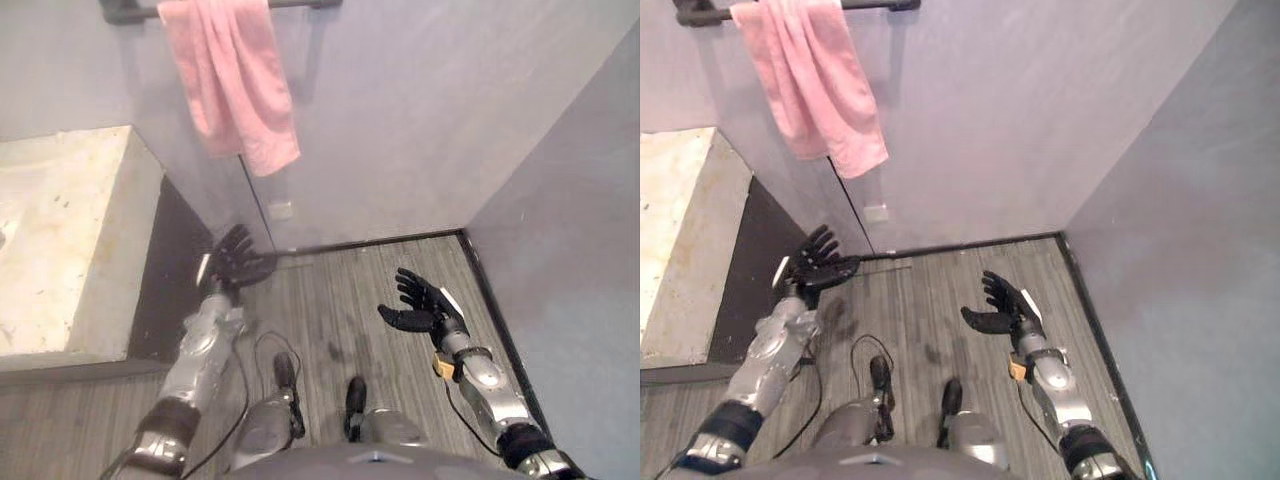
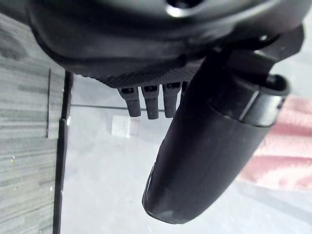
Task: Organize the bathroom.
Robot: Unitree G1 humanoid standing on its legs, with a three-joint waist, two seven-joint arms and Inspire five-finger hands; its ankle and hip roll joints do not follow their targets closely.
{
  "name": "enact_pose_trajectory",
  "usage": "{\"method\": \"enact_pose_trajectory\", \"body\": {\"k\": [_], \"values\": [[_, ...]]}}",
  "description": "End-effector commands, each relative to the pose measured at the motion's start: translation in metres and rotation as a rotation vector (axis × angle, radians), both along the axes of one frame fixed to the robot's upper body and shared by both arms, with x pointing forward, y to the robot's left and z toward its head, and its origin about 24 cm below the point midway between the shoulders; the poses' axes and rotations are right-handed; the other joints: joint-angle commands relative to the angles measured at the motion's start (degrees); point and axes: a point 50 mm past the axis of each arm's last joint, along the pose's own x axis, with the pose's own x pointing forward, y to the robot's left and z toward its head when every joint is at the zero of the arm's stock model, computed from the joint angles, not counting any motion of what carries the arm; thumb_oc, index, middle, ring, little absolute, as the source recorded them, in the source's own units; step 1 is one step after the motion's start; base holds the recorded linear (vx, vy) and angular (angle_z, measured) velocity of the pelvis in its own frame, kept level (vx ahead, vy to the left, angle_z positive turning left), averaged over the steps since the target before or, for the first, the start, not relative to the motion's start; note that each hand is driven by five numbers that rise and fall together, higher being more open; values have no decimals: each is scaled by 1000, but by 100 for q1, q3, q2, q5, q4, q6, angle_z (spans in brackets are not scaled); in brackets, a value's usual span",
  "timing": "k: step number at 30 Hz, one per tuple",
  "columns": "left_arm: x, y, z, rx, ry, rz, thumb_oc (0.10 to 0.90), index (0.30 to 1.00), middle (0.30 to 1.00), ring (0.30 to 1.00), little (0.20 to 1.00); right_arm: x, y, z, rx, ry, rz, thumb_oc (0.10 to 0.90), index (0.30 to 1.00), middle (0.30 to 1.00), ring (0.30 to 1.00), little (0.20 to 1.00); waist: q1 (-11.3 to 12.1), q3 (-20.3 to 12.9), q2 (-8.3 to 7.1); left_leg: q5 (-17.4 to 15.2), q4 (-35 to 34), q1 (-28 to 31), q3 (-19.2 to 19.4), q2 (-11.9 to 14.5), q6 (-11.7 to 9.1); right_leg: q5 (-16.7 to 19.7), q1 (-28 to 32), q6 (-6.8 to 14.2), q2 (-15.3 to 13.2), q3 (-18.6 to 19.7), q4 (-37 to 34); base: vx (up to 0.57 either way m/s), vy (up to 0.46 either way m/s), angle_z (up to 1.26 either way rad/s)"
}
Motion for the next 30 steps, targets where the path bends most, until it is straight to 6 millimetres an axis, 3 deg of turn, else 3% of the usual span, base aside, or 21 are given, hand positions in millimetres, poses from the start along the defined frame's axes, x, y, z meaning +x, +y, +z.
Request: {"method": "enact_pose_trajectory", "body": {"k": [1,5,9,11,13,14,15,17,19,21,22,23,25,26,30], "values": [[4,2,34,49,-217,-56,800,900,900,900,900,8,5,24,13,-170,46,800,900,900,900,900,146,-354,-92,466,431,-277,155,67,74,-775,719,556,88,-30,464,213,66,-6],[-3,-9,36,92,-249,-124,800,900,900,900,900,5,7,20,57,-145,32,800,900,900,900,900,216,-423,-59,352,385,-165,-43,-10,141,-1008,807,602,30,100,755,280,109,-40],[-3,-14,39,103,-252,-188,800,900,900,900,900,4,9,20,52,-155,35,800,900,900,900,900,257,-531,-34,16,383,38,-120,-180,372,-1252,809,764,-123,199,1291,198,110,-27],[-3,-15,37,91,-239,-213,800,900,900,900,900,7,11,22,59,-172,18,800,900,900,900,900,293,-611,-61,-92,247,183,-215,-300,512,-1154,720,970,-318,151,1789,220,126,1],[-2,-19,39,129,-246,-263,800,900,900,900,900,12,15,29,56,-223,5,800,900,900,900,900,274,-663,-39,-214,99,392,-340,-403,703,-733,296,1276,-546,193,2938,166,121,17],[-1,-20,41,123,-247,-269,800,900,900,900,900,16,15,37,57,-258,0,800,900,900,900,900,232,-655,-1,-255,69,478,-463,-414,740,-541,-77,1373,-612,301,3513,96,72,31],[-1,-20,42,123,-246,-272,800,900,900,900,900,17,15,38,56,-268,0,800,900,900,900,900,227,-658,-1,-264,66,488,-484,-424,745,-515,-148,1387,-633,318,3595,65,17,25],[1,-23,44,130,-246,-268,800,900,900,900,900,23,17,47,63,-313,3,800,900,900,900,900,220,-653,-2,-295,18,616,-618,-462,719,-404,-384,1378,-758,252,3422,82,-54,33],[4,-24,49,118,-250,-245,800,900,900,900,900,32,23,60,67,-370,44,800,900,900,900,900,166,-575,-19,-279,-48,889,-682,-466,538,-410,-504,1297,-881,-66,2352,114,-120,30],[5,-23,52,135,-256,-236,800,900,900,900,900,34,26,64,65,-384,68,800,900,900,900,900,112,-522,-61,-334,-48,995,-678,-478,479,-288,-554,1292,-891,-146,1664,82,-120,4],[4,-23,53,141,-260,-237,800,900,900,900,900,35,26,65,61,-389,79,800,900,900,900,900,81,-504,-124,-409,-48,1041,-691,-526,466,-47,-689,1339,-937,-140,1281,165,-246,5],[2,-23,55,148,-272,-232,800,900,900,900,900,37,29,67,45,-388,115,800,900,900,900,900,14,-430,-263,-647,-48,1199,-725,-607,464,573,-1022,1484,-1073,-177,645,179,-243,9],[-1,-22,54,158,-280,-235,800,900,900,900,900,38,31,67,45,-382,121,800,900,900,900,900,-5,-372,-306,-812,-48,1342,-722,-601,508,737,-1201,1502,-1128,-161,652,162,-176,24],[-3,-21,52,161,-276,-239,800,900,900,900,900,41,31,67,47,-376,123,800,900,900,900,900,-17,-368,-337,-849,-48,1422,-783,-560,542,693,-1167,1488,-1053,-17,635,111,-108,57],[-8,-20,54,143,-294,-195,800,900,900,900,900,40,31,71,59,-396,88,800,900,900,900,900,27,-543,-366,-875,-48,1470,-706,-482,514,595,-788,1382,-967,-138,313,90,-71,67]]}}
